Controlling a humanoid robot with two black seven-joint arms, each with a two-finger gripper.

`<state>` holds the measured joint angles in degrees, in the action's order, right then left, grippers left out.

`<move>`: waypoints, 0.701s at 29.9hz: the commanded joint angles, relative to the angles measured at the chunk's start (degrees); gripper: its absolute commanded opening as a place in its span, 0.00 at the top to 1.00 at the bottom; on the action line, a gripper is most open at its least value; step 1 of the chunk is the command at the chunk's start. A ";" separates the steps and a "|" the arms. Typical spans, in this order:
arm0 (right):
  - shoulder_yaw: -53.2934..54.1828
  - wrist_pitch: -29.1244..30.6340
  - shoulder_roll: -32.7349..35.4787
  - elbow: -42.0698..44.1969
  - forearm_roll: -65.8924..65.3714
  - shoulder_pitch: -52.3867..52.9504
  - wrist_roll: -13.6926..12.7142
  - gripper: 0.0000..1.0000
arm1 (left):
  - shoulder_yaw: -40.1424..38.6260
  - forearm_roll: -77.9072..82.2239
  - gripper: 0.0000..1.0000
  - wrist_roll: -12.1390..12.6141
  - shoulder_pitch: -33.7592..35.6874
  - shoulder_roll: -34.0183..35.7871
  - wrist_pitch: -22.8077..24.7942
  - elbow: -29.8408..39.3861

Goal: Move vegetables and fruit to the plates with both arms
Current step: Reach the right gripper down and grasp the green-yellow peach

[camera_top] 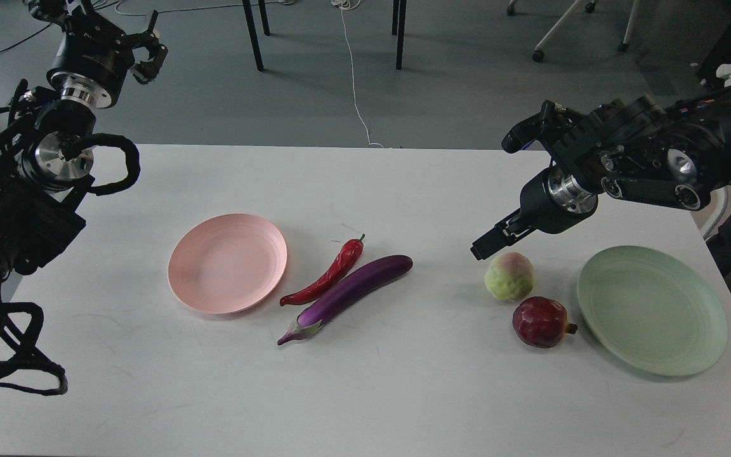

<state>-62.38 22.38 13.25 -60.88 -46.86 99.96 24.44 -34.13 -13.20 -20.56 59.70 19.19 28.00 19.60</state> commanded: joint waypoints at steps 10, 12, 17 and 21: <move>-1.96 -3.04 -2.08 3.75 -0.08 -5.29 0.00 0.03 | -0.32 -0.16 0.02 -0.18 -0.02 0.06 0.00 0.00; -2.04 -3.04 -2.78 5.24 -0.08 -6.79 -0.09 0.04 | -0.32 -0.25 0.02 -0.27 -0.02 0.06 0.00 0.00; -2.22 -3.04 -3.58 5.69 0.01 -7.41 -0.18 0.04 | -0.23 -0.16 0.02 -0.18 -0.02 0.23 0.00 0.00; -2.40 -3.04 -3.49 5.69 -0.08 -7.50 -0.27 0.04 | -0.23 -0.16 0.02 -0.18 -0.02 0.58 0.00 0.00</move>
<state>-64.71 19.33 9.74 -55.16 -46.90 92.50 24.21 -34.41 -13.37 -20.81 59.68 19.51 28.00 19.60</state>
